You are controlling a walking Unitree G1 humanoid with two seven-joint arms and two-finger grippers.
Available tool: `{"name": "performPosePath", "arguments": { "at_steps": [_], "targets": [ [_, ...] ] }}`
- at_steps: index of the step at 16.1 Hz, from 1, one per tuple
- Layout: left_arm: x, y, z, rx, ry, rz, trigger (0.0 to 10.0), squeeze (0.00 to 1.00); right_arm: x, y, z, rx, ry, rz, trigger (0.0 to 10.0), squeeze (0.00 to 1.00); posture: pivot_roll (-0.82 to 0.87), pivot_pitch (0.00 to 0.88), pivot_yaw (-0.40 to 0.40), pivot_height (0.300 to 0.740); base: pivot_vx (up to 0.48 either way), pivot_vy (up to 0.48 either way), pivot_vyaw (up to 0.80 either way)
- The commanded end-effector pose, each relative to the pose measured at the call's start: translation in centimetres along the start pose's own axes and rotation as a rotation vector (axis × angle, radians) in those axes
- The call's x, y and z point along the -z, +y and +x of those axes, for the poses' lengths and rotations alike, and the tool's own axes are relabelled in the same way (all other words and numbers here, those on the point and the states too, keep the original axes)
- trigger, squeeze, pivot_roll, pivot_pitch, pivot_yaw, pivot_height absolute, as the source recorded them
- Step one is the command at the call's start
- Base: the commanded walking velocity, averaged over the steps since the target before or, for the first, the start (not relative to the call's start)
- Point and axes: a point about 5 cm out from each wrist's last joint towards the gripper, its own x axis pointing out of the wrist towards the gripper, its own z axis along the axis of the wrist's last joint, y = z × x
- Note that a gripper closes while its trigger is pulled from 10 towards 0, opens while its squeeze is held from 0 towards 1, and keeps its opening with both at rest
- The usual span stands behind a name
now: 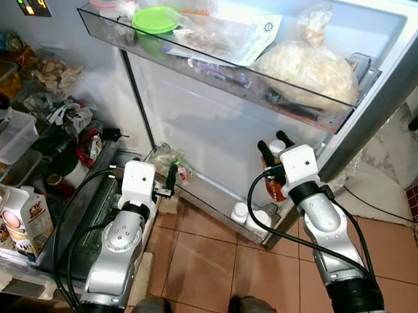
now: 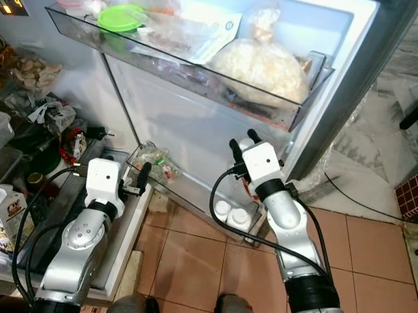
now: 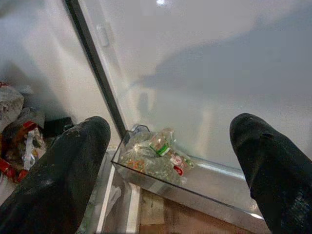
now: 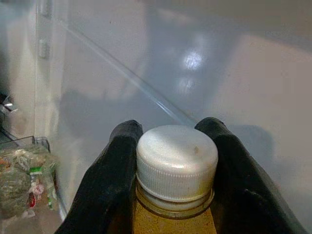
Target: Restocking fridge
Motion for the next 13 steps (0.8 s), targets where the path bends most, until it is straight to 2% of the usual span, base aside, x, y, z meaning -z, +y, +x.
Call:
{"name": "performPosePath", "arguments": {
  "at_steps": [1,5,13],
  "targets": [
    [-0.1,0.1,-0.2,-0.012,0.004,0.001,10.0,0.0,-0.5,0.0,0.3,-0.002,-0.033,-0.021,10.0,0.0,0.03,0.097,0.027,0.74,0.0,0.0,0.0],
    [0.1,0.2,-0.2,-0.037,0.02,0.026,10.0,0.0,-0.9,-1.1,0.5,0.077,-0.061,-0.101,10.0,0.0,0.03,0.096,0.028,0.74,0.0,0.0,0.0],
    [0.1,0.3,0.0,-0.051,0.024,0.033,10.0,0.0,-0.9,0.0,0.7,0.046,-0.083,-0.118,10.0,0.0,0.03,0.081,0.024,0.74,0.0,0.0,0.0]
  ]
}}
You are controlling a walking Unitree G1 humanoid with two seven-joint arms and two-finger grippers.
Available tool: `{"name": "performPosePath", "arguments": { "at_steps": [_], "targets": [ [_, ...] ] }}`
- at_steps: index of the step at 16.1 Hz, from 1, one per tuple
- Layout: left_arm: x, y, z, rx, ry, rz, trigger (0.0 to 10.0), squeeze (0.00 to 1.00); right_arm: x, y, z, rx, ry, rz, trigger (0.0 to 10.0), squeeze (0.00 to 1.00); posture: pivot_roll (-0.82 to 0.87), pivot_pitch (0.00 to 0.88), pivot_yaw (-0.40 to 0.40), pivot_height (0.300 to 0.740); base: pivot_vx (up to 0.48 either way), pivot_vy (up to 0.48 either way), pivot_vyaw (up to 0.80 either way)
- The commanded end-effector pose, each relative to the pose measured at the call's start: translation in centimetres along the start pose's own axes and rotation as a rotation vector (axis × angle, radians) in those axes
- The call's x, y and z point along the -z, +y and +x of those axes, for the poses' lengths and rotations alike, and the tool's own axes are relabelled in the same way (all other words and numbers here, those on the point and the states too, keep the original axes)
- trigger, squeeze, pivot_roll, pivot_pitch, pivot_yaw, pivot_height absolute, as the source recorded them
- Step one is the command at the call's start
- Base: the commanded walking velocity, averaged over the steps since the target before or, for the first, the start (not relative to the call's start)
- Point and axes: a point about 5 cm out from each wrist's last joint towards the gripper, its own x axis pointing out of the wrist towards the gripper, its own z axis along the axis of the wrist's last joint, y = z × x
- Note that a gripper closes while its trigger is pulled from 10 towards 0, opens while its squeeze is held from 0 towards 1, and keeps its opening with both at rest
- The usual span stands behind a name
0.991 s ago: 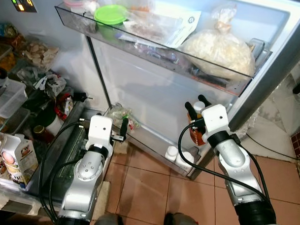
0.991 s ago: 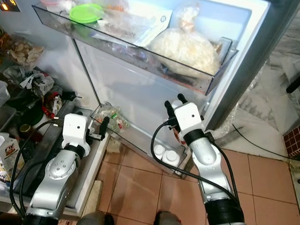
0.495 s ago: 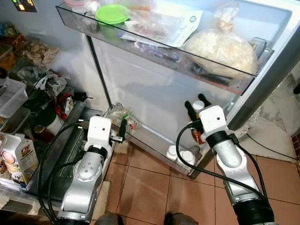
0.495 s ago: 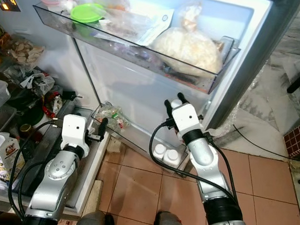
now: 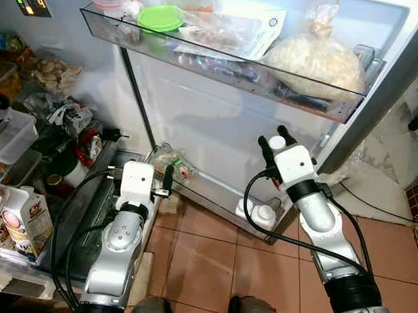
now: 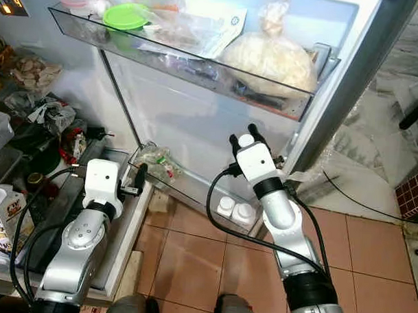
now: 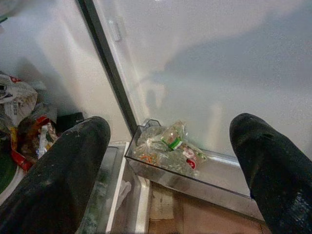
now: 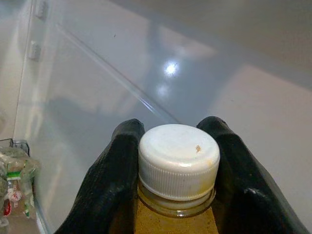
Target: Restocking fridge
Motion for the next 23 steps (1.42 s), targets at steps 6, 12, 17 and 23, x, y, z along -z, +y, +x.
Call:
{"name": "performPosePath", "arguments": {
  "at_steps": [6,12,17,23],
  "targets": [
    [0.1,0.2,0.2,-0.024,0.005,0.024,10.0,0.0,-1.0,0.7,0.8,-0.019,-0.063,0.003,10.0,0.0,0.03,0.074,0.022,0.74,0.0,0.0,0.0],
    [0.0,0.2,0.2,-0.024,-0.007,0.015,10.0,0.0,-0.7,0.9,0.5,-0.037,-0.061,-0.01,10.0,0.0,0.03,0.071,0.022,0.74,0.0,0.0,0.43],
    [-0.1,0.3,0.2,-0.027,-0.021,-0.007,10.0,0.0,-0.6,0.6,0.5,-0.032,-0.056,0.007,10.0,0.0,0.03,0.074,0.024,0.74,0.0,0.0,0.0],
    [-0.2,0.3,0.2,-0.016,-0.03,-0.019,10.0,0.0,-0.5,0.5,0.4,-0.036,-0.056,0.008,10.0,0.0,0.03,0.078,0.024,0.74,0.183,0.0,0.0]
  ]
}}
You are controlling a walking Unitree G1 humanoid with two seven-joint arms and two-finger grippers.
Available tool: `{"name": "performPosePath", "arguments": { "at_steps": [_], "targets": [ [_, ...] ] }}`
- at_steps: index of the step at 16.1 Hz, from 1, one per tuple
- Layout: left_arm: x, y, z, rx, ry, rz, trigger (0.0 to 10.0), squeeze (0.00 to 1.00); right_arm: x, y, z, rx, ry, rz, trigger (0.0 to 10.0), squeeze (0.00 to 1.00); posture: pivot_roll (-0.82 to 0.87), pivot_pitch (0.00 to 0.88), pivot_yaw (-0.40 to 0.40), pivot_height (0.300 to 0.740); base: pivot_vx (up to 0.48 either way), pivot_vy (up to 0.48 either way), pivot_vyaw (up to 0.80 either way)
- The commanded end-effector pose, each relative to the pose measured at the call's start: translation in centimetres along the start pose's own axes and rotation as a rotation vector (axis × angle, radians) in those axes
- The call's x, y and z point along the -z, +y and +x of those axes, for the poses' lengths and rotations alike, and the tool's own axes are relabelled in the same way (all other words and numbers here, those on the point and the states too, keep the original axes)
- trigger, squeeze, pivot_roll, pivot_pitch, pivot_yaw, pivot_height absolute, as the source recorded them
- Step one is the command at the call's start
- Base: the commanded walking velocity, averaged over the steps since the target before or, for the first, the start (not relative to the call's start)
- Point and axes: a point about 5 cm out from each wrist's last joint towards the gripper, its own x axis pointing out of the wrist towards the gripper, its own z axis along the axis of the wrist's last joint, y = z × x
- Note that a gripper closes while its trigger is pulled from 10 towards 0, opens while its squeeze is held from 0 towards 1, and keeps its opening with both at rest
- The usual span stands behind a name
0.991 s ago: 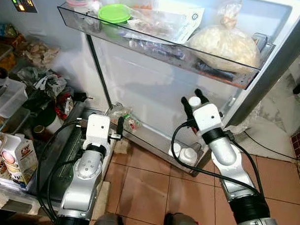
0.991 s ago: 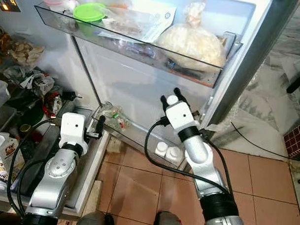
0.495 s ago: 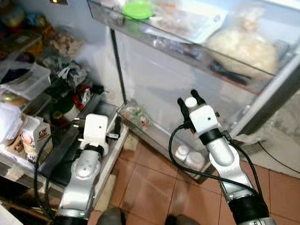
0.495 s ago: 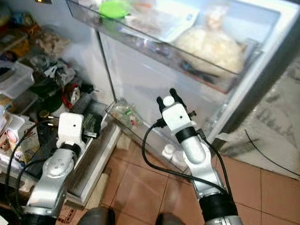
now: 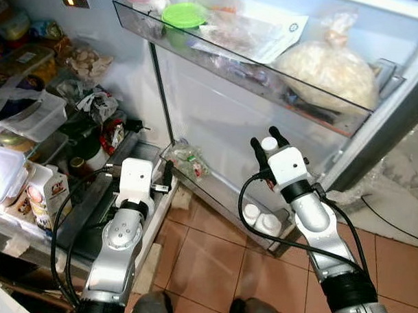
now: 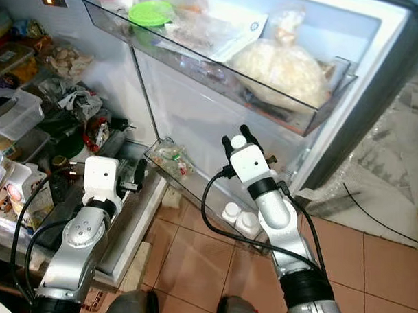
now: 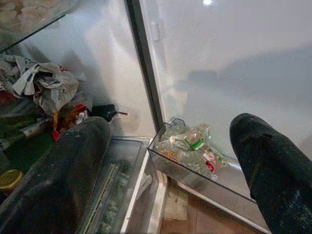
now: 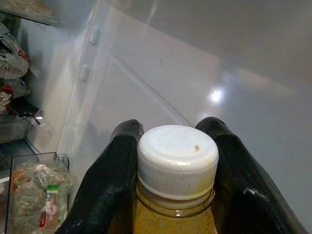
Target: Restocking fridge
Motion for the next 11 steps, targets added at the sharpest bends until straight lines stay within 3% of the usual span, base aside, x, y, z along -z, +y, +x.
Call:
{"name": "performPosePath", "arguments": {
  "at_steps": [1,11],
  "targets": [
    [0.1,0.16,-0.04,-0.002,0.001,0.001,10.0,0.0,-0.54,-0.36,0.16,0.008,-0.034,-0.008,10.0,0.0,0.03,0.078,0.025,0.74,0.289,0.0,0.0],
    [0.26,-0.14,0.08,0.014,0.007,-0.005,10.0,0.0,-0.41,-0.71,0.17,0.016,-0.032,-0.056,10.0,0.0,0.02,0.079,0.024,0.74,0.27,0.0,0.0]
  ]
}}
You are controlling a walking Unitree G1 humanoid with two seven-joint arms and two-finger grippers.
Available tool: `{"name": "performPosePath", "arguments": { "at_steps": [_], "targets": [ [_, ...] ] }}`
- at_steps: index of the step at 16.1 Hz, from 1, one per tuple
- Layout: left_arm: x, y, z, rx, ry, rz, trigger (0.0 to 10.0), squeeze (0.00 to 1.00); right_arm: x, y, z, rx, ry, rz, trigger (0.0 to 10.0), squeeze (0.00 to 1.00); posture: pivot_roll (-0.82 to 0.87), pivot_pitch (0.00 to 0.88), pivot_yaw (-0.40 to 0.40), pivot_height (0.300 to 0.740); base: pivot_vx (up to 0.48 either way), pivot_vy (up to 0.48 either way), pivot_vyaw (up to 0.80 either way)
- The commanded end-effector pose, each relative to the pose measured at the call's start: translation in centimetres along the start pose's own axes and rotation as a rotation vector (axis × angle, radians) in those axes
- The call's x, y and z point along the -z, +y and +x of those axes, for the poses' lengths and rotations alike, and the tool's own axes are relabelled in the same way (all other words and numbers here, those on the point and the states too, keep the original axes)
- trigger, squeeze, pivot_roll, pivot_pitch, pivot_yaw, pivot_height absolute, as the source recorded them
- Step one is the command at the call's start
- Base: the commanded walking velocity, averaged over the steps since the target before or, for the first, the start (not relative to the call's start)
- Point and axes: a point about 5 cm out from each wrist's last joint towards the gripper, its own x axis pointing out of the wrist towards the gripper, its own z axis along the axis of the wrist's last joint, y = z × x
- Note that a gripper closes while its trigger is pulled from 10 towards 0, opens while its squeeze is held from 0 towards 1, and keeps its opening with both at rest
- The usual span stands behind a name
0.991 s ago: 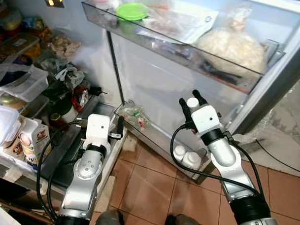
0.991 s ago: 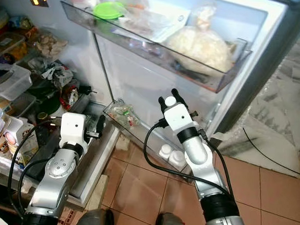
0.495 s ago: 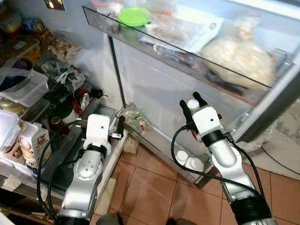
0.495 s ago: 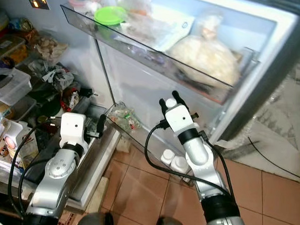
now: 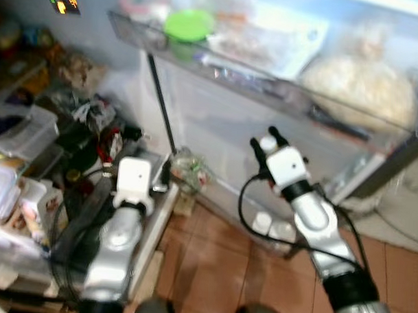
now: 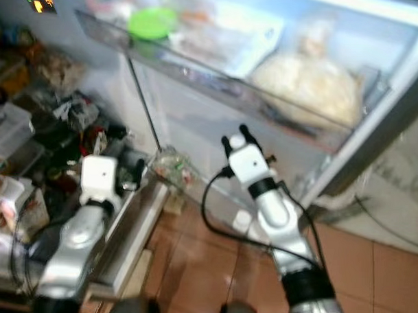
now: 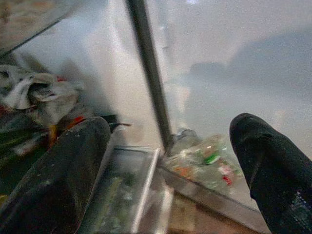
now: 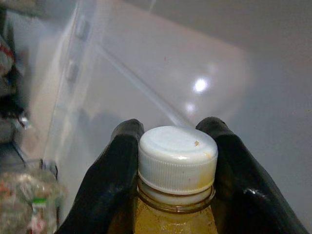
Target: Restocking fridge
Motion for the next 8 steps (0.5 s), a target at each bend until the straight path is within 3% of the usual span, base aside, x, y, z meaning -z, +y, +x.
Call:
{"name": "performPosePath", "arguments": {
  "at_steps": [1,8],
  "targets": [
    [0.39,0.52,-0.09,-0.007,0.015,0.006,10.0,0.0,-0.86,-0.47,0.42,0.023,-0.048,-0.018,10.0,0.0,0.02,0.079,0.024,0.74,0.274,0.0,0.0],
    [0.53,0.54,0.01,-0.013,0.023,0.005,10.0,0.0,-0.94,-0.43,0.67,0.015,-0.057,-0.016,10.0,0.0,0.02,0.077,0.023,0.74,0.278,0.0,0.0]
  ]
}}
